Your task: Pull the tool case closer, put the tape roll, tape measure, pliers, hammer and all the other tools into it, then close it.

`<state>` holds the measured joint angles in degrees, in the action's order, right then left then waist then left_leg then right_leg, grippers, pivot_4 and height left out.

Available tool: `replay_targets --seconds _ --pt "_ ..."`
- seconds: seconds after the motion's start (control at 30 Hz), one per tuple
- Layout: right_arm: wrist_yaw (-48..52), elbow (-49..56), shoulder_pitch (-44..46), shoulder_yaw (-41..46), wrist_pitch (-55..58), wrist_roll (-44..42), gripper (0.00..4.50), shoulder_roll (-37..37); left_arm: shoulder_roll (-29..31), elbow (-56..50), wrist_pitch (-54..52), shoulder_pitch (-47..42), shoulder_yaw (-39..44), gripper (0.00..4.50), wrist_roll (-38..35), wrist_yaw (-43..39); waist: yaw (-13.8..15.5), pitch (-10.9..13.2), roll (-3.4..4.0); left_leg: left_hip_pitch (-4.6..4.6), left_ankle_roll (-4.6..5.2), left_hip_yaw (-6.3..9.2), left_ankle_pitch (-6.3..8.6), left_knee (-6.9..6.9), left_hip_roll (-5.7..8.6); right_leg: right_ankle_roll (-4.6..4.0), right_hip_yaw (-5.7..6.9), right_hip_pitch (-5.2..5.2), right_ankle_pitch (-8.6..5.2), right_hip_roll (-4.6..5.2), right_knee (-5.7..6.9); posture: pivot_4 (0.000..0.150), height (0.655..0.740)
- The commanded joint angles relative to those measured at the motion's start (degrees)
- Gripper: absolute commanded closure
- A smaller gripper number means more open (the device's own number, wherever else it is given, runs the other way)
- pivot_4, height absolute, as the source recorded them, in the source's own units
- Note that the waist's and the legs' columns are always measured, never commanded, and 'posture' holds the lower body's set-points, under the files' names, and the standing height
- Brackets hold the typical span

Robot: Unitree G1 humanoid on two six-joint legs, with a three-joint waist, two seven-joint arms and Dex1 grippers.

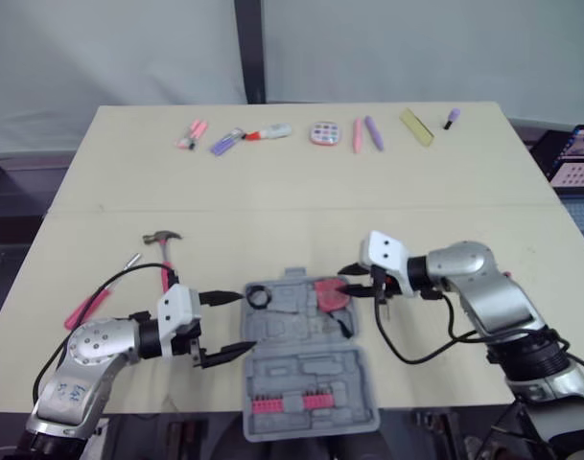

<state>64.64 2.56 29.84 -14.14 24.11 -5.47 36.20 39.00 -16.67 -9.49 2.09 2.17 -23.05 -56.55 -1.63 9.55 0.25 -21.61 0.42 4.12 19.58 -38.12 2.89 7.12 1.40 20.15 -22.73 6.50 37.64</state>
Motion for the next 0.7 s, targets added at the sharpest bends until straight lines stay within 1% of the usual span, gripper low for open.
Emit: replay_targets --seconds 0.03,0.27,0.7 --pt "-0.13 -3.23 -0.65 1.62 -6.24 -1.50 2.84 -1.16 0.13 -0.08 -0.03 -0.31 0.46 0.00 -0.79 -0.65 0.03 0.00 0.00 0.00 0.00 0.01 0.00 0.00 0.00 0.00 0.01 0.00 0.00 -0.01 0.01 0.150 0.7400" --pt "1.22 -6.97 -1.98 1.11 -11.56 -2.72 2.84 -2.78 0.36 0.19 -0.31 -0.19 1.23 0.00 -1.83 -1.85 -0.01 0.00 0.00 0.00 0.00 0.02 0.00 -0.01 -0.01 0.00 0.02 -0.01 0.00 -0.02 0.01 0.150 0.7400" --pt "1.00 -14.39 -2.91 0.94 -15.64 -2.49 2.84 -4.78 1.17 0.24 -0.24 0.41 2.03 0.00 -1.59 -2.25 -0.02 0.00 0.00 0.03 0.00 0.02 0.00 -0.02 -0.01 0.00 0.02 -0.04 0.00 -0.02 -0.01 0.150 0.7400"
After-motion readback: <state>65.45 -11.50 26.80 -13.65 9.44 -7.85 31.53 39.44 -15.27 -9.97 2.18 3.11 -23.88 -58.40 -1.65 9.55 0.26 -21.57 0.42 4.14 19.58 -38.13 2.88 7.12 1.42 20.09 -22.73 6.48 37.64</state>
